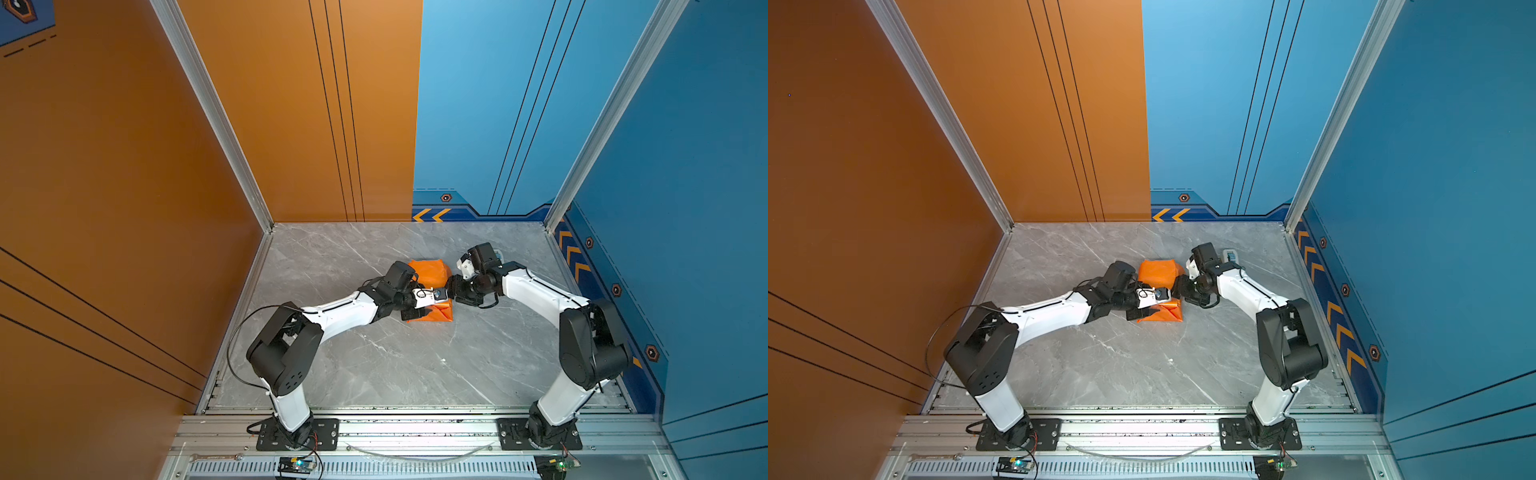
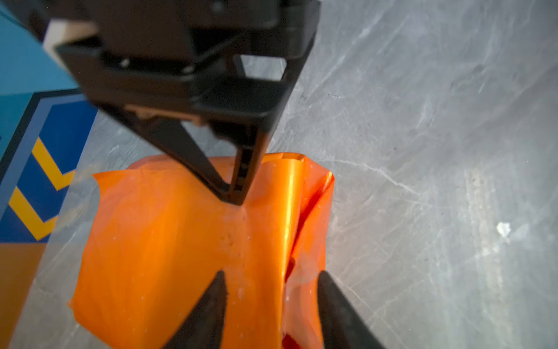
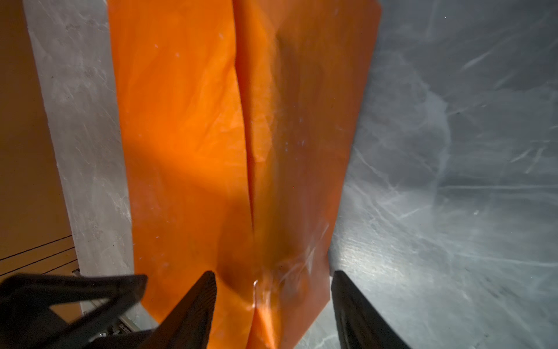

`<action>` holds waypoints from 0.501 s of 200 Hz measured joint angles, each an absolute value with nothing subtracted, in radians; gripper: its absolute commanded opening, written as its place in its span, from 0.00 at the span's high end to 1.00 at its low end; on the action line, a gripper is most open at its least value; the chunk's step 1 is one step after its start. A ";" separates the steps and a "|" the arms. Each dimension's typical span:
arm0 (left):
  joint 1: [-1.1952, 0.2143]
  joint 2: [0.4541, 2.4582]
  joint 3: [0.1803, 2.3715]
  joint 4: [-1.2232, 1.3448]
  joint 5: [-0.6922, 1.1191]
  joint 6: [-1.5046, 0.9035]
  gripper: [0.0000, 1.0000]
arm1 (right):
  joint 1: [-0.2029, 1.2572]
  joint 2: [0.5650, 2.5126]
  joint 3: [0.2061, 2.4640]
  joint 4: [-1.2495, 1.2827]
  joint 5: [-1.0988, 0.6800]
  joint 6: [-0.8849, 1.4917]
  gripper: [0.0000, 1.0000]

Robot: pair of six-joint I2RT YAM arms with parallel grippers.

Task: Wrap a gift box in wrapping paper
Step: Stand up the gift box at the center of the table.

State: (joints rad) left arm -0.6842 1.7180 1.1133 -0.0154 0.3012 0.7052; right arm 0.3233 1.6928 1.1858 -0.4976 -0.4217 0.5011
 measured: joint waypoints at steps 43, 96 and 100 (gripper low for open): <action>-0.575 1.566 1.178 -0.114 0.229 0.318 0.20 | 0.282 1.687 1.242 -0.548 -0.423 0.498 0.34; -0.397 1.585 1.218 -0.234 0.299 -0.216 0.17 | 0.283 1.832 1.337 -0.602 -0.466 0.487 0.34; -0.391 1.598 1.213 -0.233 0.311 -0.246 0.17 | 0.284 1.843 1.339 -0.603 -0.471 0.487 0.34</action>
